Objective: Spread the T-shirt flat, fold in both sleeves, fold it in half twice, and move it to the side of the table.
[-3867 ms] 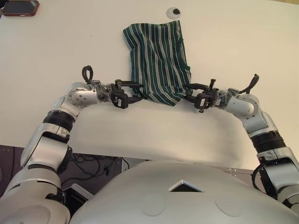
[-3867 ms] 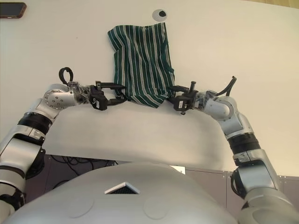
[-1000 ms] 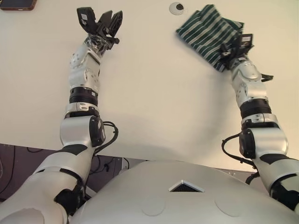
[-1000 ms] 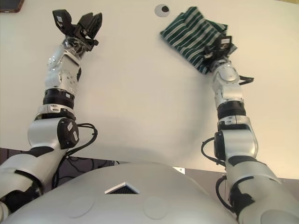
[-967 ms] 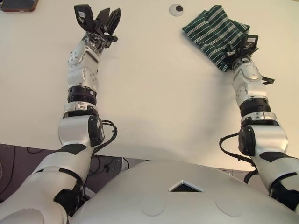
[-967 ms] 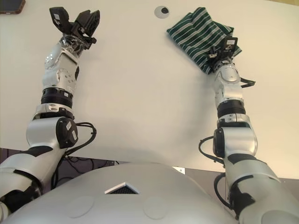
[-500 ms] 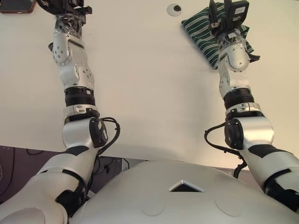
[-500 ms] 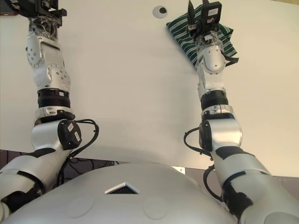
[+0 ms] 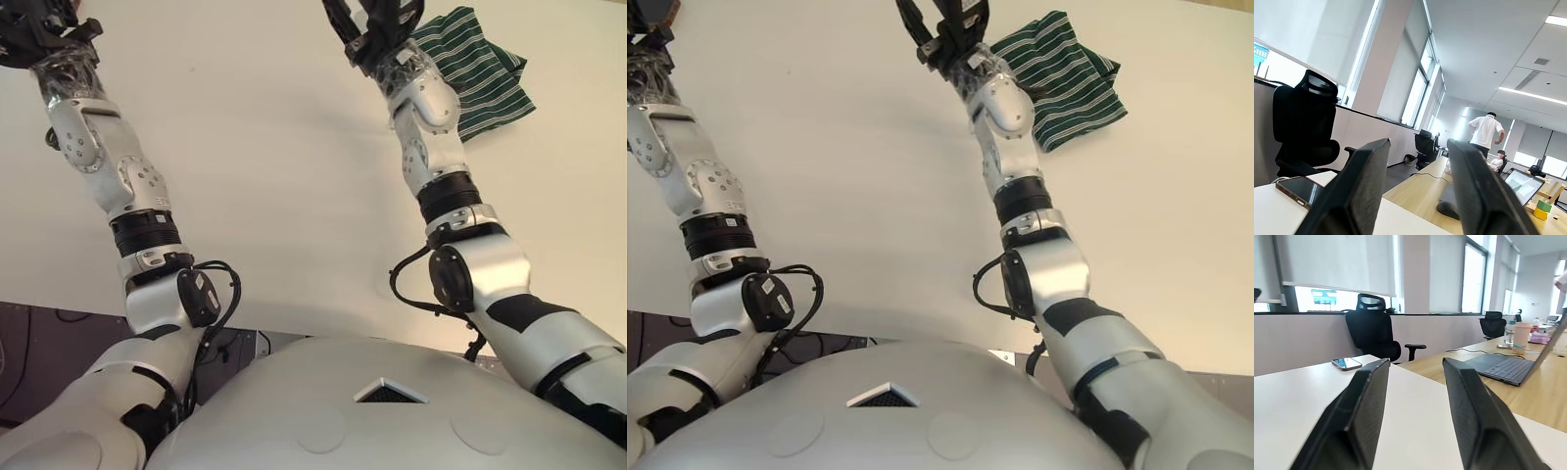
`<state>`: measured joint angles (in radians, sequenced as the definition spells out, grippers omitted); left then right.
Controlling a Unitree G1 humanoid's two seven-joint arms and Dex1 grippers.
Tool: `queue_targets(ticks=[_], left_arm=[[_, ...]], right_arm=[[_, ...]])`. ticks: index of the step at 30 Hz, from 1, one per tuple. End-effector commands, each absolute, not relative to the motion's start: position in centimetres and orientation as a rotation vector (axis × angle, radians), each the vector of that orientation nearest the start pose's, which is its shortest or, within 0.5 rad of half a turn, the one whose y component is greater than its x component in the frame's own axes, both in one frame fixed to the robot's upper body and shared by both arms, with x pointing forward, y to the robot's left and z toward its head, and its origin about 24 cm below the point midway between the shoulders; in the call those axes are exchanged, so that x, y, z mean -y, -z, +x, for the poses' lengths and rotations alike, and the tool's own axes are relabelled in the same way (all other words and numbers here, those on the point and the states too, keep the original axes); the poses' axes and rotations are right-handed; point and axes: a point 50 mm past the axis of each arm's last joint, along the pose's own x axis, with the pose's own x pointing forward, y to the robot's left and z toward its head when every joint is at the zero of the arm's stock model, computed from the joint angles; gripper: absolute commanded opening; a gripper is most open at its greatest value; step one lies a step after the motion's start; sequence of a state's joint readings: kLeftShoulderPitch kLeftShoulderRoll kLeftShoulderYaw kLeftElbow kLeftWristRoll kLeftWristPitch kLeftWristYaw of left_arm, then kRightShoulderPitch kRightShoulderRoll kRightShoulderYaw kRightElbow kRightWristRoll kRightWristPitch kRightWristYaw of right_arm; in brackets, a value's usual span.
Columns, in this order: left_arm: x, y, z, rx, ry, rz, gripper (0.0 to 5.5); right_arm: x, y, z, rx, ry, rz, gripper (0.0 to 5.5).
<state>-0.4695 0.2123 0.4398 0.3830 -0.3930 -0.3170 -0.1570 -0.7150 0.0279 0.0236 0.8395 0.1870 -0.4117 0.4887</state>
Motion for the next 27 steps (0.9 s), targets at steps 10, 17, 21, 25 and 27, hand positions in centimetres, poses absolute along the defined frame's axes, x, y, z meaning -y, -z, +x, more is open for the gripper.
queue_targets(ticks=[10, 17, 21, 25, 27], left_arm=[[-26.7, -13.1, 30.9, 0.527, -0.255, -0.259, 2.11], [-28.2, -10.6, 28.3, 0.456, -0.321, -0.231, 2.11], [-26.3, -11.5, 30.6, 0.452, -0.233, -0.253, 2.11], [-22.7, -14.2, 33.9, 0.476, -0.056, -0.270, 2.11], [-22.1, -14.0, 34.2, 0.451, -0.001, -0.254, 2.11]], right_arm=[[5.6, -11.2, 35.8, 0.293, -0.716, 0.066, 1.99], [4.2, -11.8, 35.7, 0.311, -0.780, 0.039, 1.99], [5.8, -11.7, 35.8, 0.314, -0.701, 0.058, 1.99], [8.4, -10.6, 35.0, 0.324, -0.548, 0.117, 1.99], [10.6, -9.9, 34.0, 0.331, -0.442, 0.152, 1.99]])
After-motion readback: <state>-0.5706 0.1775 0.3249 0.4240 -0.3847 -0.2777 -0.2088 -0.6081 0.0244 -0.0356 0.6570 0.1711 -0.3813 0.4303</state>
